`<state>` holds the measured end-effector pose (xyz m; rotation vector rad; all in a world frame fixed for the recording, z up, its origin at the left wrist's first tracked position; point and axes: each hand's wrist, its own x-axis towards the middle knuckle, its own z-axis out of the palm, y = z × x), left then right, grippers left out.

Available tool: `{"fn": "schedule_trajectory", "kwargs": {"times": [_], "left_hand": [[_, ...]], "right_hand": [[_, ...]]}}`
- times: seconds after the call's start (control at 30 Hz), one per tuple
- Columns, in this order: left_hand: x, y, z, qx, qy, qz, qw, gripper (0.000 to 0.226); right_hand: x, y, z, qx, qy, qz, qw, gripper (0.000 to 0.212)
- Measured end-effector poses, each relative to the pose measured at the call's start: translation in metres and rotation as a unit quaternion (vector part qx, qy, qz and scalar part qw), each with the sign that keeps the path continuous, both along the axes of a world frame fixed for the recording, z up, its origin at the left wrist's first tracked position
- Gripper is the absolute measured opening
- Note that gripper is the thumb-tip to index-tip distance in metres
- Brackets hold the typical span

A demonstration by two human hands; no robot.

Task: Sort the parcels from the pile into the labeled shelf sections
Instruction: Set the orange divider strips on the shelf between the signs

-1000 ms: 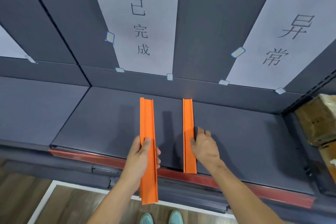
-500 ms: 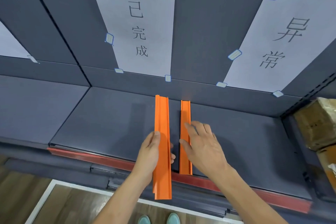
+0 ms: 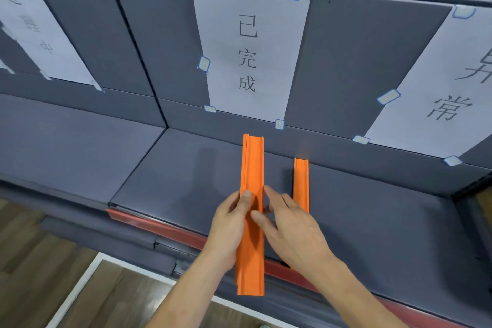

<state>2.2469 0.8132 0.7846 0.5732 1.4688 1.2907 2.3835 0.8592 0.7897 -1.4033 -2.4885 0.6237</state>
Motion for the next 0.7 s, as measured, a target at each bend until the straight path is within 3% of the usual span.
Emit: {"fn": "schedule_trajectory", "kwargs": {"times": [0.07,0.13,0.27,0.37,0.7], "left_hand": [[-0.016,-0.002,-0.004,-0.013,-0.005,0.014,1.000,0.028],[-0.034,-0.004,-0.010,-0.029,-0.023,0.012,0.999,0.030],[-0.057,-0.002,-0.020,-0.057,-0.036,-0.037,0.997,0.034],[-0.061,0.006,-0.024,-0.065,-0.032,-0.075,0.994,0.034],[-0.043,0.005,-0.033,-0.099,0.001,-0.120,0.988,0.036]], "right_hand": [[-0.010,0.003,-0.008,-0.022,0.020,-0.017,0.999,0.070],[-0.011,0.011,-0.025,-0.023,0.010,-0.055,0.998,0.056],[0.003,0.024,-0.059,-0.015,-0.165,-0.141,0.976,0.052],[0.010,0.026,-0.075,-0.032,-0.238,-0.169,0.956,0.056],[0.014,0.018,-0.092,-0.051,-0.221,-0.196,0.954,0.060]]}}
